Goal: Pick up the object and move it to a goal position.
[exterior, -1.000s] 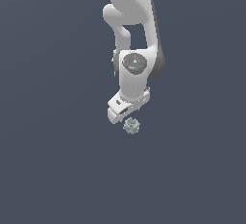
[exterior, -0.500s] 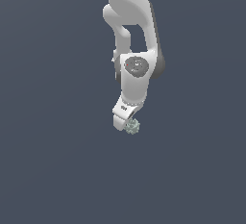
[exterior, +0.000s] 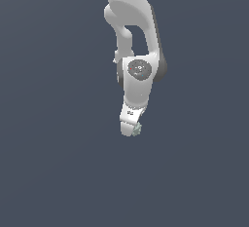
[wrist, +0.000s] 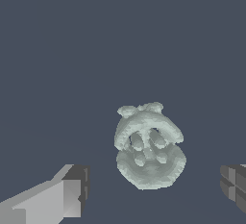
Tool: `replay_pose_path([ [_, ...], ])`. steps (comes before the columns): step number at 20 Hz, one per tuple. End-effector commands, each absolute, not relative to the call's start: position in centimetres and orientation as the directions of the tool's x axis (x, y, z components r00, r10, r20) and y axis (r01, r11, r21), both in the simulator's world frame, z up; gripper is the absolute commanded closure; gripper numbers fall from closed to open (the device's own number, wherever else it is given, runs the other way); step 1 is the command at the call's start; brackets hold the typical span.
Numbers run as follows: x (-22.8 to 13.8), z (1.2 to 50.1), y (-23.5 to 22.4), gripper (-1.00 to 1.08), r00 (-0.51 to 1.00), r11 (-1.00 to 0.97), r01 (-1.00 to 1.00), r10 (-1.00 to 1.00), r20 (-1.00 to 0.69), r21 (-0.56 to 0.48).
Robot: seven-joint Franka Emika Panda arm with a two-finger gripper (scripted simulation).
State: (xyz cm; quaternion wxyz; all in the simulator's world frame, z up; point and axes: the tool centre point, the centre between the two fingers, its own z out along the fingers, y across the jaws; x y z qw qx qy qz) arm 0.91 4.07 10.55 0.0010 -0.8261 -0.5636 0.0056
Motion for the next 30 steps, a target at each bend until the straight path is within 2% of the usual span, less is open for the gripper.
replay_pose_path([
  [1, 1.1, 10.5, 4.2, -0.92, 0.321, -0.321, 0.947, 0.947, -0.005, -0.005],
  [14, 1.3, 10.2, 4.3, -0.92, 0.255, -0.255, 0.967, 0.967, 0.000, 0.000],
  [29, 1.3, 5.3, 4.4, -0.92, 0.250, -0.250, 0.968, 0.968, 0.000, 0.000],
  [30, 1.3, 5.3, 4.4, 1.08, 0.250, -0.250, 0.968, 0.968, 0.000, 0.000],
])
